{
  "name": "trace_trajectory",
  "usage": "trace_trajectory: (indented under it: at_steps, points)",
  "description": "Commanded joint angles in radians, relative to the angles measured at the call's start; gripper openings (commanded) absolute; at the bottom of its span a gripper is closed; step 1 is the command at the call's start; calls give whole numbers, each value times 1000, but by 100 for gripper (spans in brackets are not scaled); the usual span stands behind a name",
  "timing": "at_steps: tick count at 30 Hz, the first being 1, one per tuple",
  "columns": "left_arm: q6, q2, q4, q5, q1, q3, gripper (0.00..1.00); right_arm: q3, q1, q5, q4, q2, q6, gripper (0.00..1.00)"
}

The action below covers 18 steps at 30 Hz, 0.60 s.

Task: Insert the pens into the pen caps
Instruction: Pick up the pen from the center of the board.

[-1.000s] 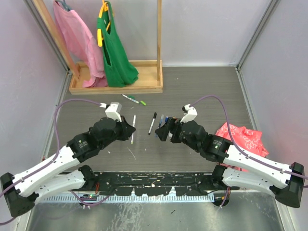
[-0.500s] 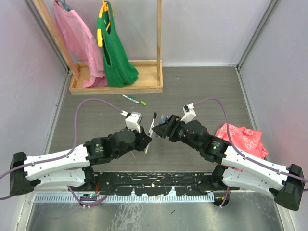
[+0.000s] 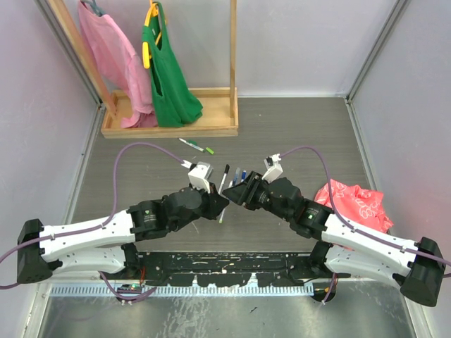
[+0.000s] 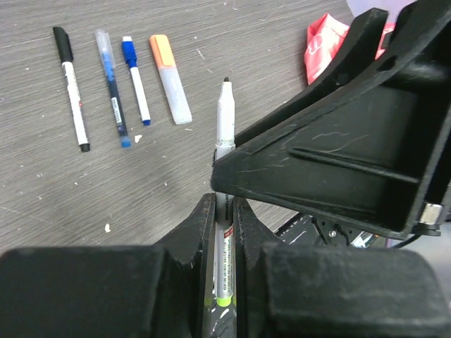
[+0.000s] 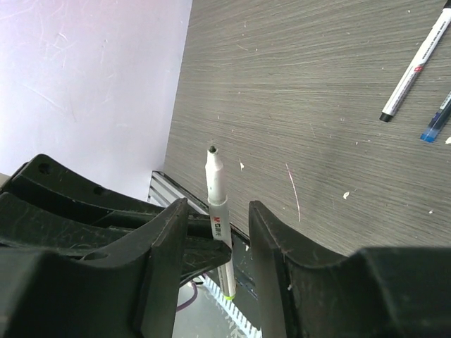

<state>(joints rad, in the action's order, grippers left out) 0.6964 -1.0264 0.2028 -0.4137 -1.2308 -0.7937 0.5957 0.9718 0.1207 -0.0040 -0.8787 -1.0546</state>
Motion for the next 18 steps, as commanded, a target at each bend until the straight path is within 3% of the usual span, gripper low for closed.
trace_trajectory:
  at_steps: [1, 9, 12, 17, 18]
  points:
    - [-6, 21, -130, 23, -9, -15, 0, 12, -4, -10, 70, -4, 1, 44]
    - [-12, 39, -132, 57, -15, 10, 1, 10, -5, -10, 71, -1, 12, 28]
    - [-12, 39, -128, 58, -16, 17, 2, 10, -4, -7, 70, 4, 17, 17]
    - [0, 25, -120, 55, -15, 19, 13, 9, -4, -9, 66, 11, 28, 2]
    - [4, 20, -118, 56, -15, 19, 19, 9, -5, -13, 65, 11, 30, 0]
